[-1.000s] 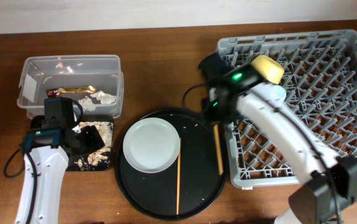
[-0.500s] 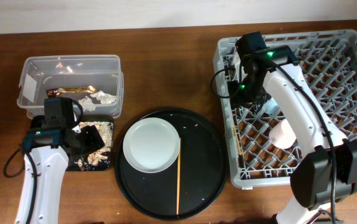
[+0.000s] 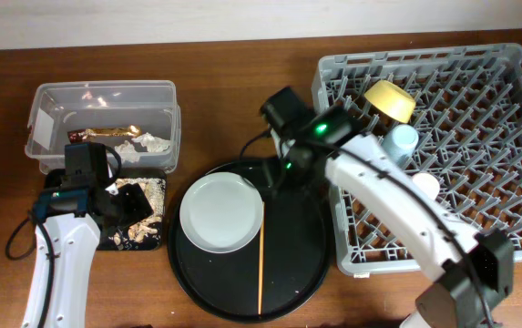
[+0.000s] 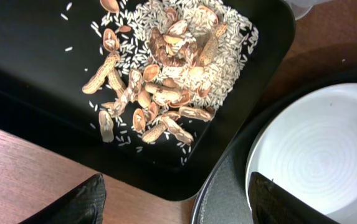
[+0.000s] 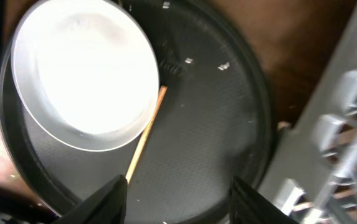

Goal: Sort waste into correct bins and load items into the dishwasher rack

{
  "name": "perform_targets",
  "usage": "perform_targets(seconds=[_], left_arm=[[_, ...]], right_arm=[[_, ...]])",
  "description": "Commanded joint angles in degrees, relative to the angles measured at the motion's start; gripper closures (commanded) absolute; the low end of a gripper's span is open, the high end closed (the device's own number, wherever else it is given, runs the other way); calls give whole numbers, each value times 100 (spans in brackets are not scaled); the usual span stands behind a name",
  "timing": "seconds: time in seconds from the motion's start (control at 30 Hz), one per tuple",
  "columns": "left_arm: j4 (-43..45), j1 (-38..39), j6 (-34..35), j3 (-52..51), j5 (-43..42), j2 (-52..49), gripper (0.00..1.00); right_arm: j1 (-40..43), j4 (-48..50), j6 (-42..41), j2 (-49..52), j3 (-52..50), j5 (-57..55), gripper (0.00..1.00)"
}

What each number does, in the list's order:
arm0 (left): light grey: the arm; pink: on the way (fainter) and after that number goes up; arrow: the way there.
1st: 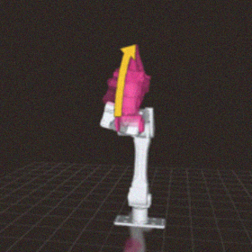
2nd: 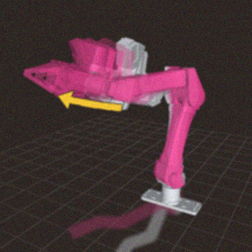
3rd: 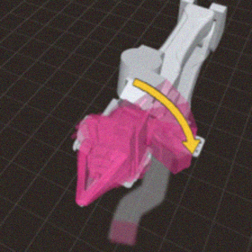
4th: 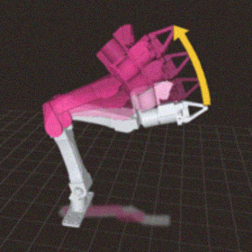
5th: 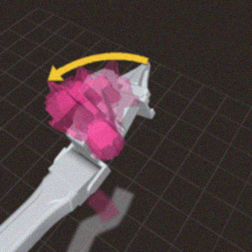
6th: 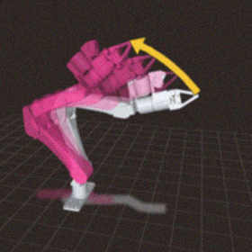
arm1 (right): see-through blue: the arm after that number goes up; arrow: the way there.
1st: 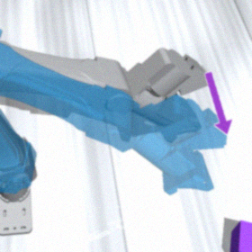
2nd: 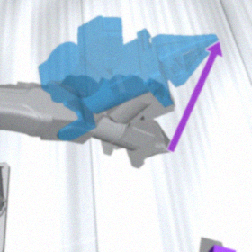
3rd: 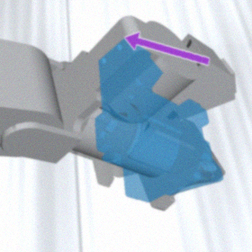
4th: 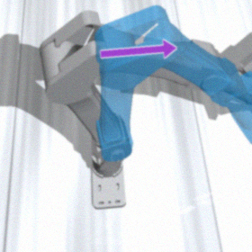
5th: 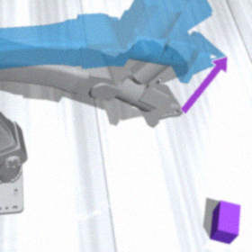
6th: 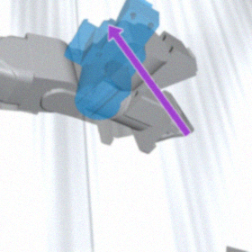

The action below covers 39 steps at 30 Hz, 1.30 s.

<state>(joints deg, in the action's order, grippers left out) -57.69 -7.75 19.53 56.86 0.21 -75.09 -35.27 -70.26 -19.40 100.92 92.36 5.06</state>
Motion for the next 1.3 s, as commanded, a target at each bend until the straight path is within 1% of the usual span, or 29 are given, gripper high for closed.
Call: perform_targets(seconds=[0.0, 0.1, 0.17, 0.23, 0.3, 0.37, 0.57, 0.6, 0.63, 0.7, 0.73, 0.8, 0.93, 0.97, 1.03, 1.07, 1.1, 1.23, 1.27], left_arm=[[-4, -26, 37, 9, -44, 70, 27], [-4, -26, 37, 9, -44, 70, 28], [-4, -26, 37, 9, -44, 70, 27], [-4, -26, 37, 9, -44, 70, 27], [-7, -26, 37, 9, -44, 70, 27], [-7, -26, 37, 9, -44, 70, 27], [-7, -26, 37, 9, -44, 70, 27], [-7, -26, 37, 9, -44, 70, 27], [-9, -26, 37, 9, -44, 70, 27], [-7, -26, 37, 9, -44, 70, 27], [-7, -26, 37, 9, -44, 70, 27], [-9, -26, 37, 9, -44, 70, 27], [-11, -26, 37, 9, -44, 70, 27], [-9, -26, 37, 9, -44, 70, 27], [-9, -26, 37, 9, -44, 70, 27], [-9, -26, 37, 9, -44, 70, 27], [-9, -26, 37, 9, -44, 70, 27], [-7, -26, 37, 9, -44, 70, 27], [-9, -26, 37, 9, -44, 70, 27]], right_arm=[[-361, 391, -815, 105, -909, -11, 46], [-822, 1325, -1029, 105, -1985, 208, 46], [-1132, 1952, -1029, 105, -2476, 205, 46], [-1425, 2288, -1147, 105, -2732, 177, 42], [-1615, 2524, -1613, 105, -2922, 111, 41], [-1683, 2531, -2022, 157, -3029, -127, 41], [-1685, 2549, -2184, 708, -3069, -103, 42], [-1683, 2511, -2188, 745, -3069, -101, 47], [-1676, 2415, -2347, 767, -3069, -149, 56], [-1674, 2378, -2463, 767, -3069, -164, 71], [-1674, 2378, -2463, 767, -3069, -157, 83], [-1674, 2378, -2463, 765, -3064, -92, 96], [-1644, 2271, -2459, 577, -2983, -122, 96], [-1462, 1945, -2437, 238, -2756, -382, 96], [-1156, 1539, -2074, -144, -2430, -643, 96], [-741, 1163, -1480, -520, -2041, -728, 96], [-382, 905, -1078, -730, -1746, -723, 96], [931, 199, 127, -960, -887, -719, 96], [1303, 188, 356, -960, -872, -723, 96]])
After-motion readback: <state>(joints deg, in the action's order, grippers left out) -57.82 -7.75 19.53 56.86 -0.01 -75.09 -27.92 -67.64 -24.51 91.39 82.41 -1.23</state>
